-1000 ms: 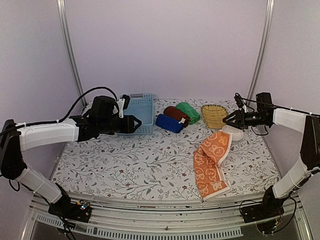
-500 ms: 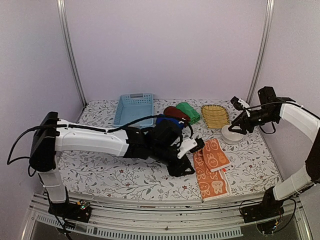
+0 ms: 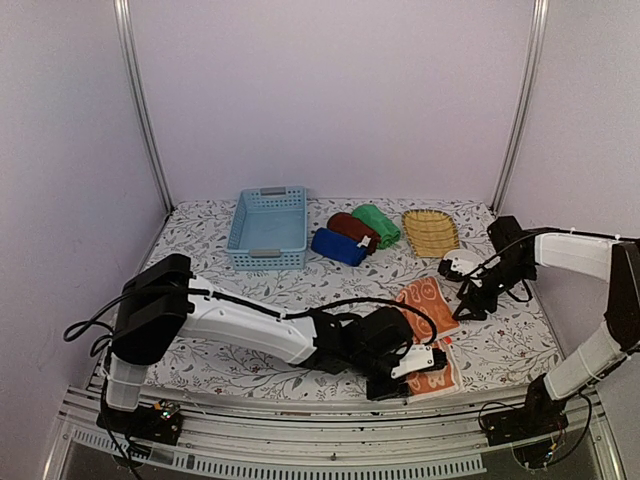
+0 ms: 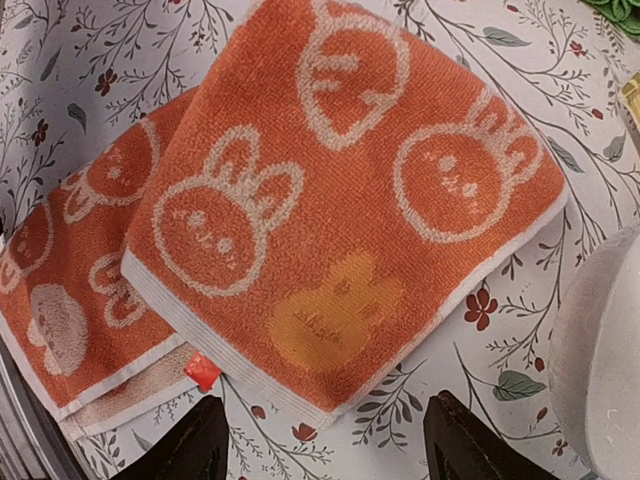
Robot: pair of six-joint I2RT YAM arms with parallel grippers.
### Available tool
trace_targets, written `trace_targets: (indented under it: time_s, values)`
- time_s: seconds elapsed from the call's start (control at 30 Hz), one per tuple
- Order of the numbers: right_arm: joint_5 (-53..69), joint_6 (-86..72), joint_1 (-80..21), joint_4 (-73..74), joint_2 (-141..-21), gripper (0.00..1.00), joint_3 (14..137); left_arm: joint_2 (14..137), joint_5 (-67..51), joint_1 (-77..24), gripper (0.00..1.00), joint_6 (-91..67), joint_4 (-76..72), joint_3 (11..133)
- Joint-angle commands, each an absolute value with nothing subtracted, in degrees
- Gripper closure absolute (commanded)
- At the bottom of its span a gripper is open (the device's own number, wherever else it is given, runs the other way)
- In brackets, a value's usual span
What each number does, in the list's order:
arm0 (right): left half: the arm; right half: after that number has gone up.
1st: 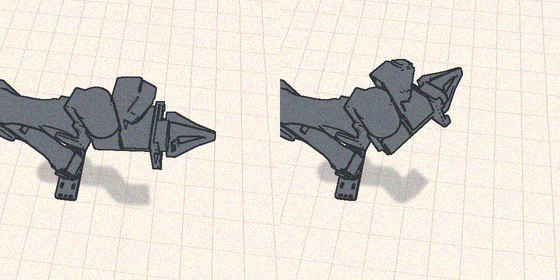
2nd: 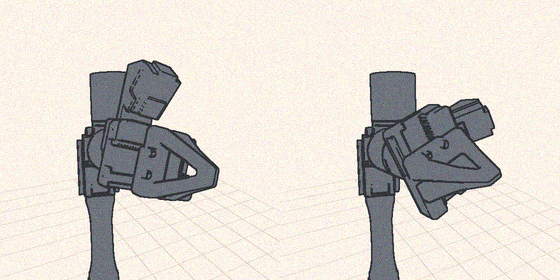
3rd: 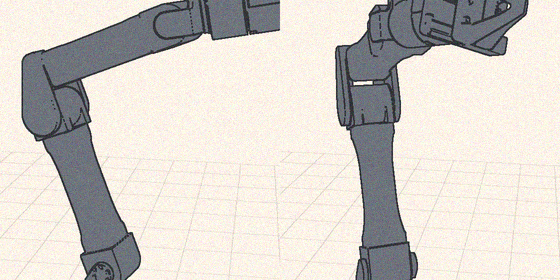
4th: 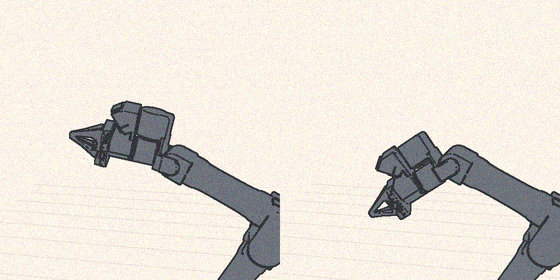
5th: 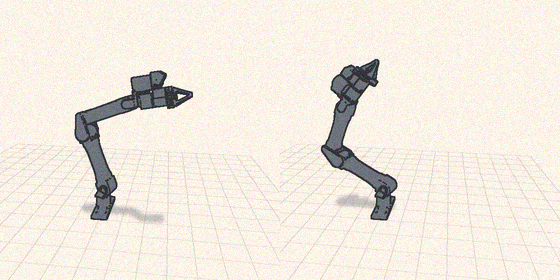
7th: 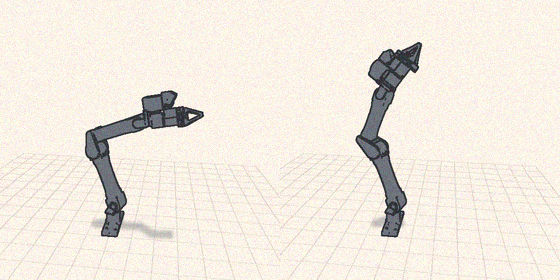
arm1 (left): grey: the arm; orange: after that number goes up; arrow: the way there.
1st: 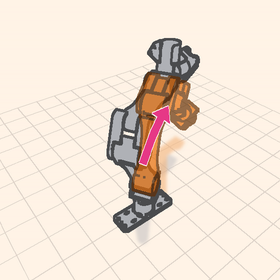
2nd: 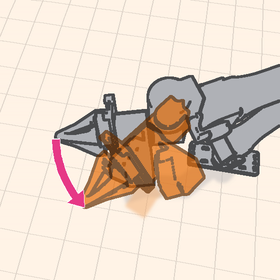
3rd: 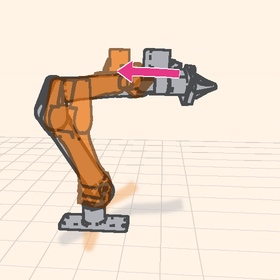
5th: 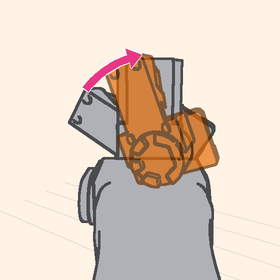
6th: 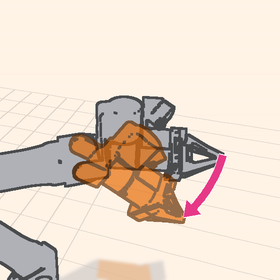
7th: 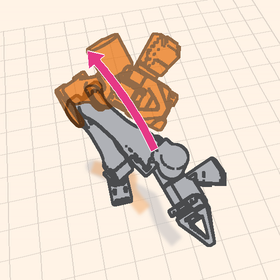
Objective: Roll the towels
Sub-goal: Pick up the towel from the center of the board.
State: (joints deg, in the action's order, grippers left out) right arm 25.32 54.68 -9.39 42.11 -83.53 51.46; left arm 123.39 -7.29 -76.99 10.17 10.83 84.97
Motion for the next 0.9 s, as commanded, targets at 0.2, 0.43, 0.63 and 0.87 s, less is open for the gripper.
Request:
trace_targets:
  time_s: [0.2,0.43,0.63,0.87]
  values:
    - [23.73,57.00,-13.71,39.82,-91.91,0.26,53.51,130.27,-1.96,-79.91,0.52,19.75,5.06,91.06]
    - [21.33,55.85,-15.28,37.11,-96.38,0.22,52.58,135.62,8.99,-80.77,0.54,20.00,8.64,96.94]
    - [19.48,51.13,-15.51,35.75,-98.64,0.63,54.92,131.00,12.83,-79.98,0.82,17.67,4.91,91.13]
    - [27.87,48.65,-15.48,43.60,-93.69,0.94,60.81,116.82,18.30,-75.25,1.00,12.85,-0.21,77.93]
